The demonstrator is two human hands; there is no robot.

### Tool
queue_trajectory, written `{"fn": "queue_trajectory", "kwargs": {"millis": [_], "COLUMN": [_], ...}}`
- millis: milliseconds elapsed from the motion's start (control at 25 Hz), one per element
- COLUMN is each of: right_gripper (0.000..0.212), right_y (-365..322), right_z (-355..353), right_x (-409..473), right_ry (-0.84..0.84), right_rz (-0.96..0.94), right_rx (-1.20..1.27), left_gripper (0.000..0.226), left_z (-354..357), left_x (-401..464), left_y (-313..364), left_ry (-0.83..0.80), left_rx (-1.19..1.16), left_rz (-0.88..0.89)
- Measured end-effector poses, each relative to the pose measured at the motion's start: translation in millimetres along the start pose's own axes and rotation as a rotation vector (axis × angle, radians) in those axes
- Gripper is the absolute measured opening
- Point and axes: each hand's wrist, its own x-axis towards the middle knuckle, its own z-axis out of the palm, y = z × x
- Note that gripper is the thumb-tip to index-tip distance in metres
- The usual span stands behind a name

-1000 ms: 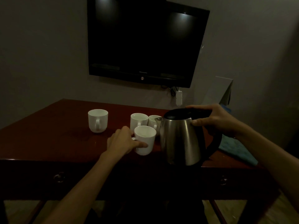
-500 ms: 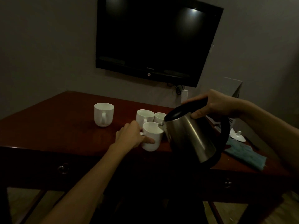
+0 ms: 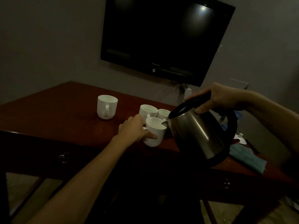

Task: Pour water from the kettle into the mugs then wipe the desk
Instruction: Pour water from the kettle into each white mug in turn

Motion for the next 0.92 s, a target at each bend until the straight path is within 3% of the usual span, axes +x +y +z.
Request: {"fn": "queue_trajectory", "kwargs": {"millis": [440, 920], "right_gripper": [0.049, 0.051], "right_y": [-4.2, -9.2], "right_z": [-5.7, -7.1], "right_x": [12.3, 14.4], "right_ry": [-0.062, -0.09], "right_rz": [0.039, 0.043], "right_rx": [0.003, -0.004], "left_gripper": [0.076, 0.063], "left_z": [-2.1, -5.6], "left_x": [-2.3, -9.3], "left_y": [3.2, 5.8], "left_ry": [0.008, -0.012], "left_rx": [-0.005, -0.029], "left_rz": [-0.013, 0.001]}}
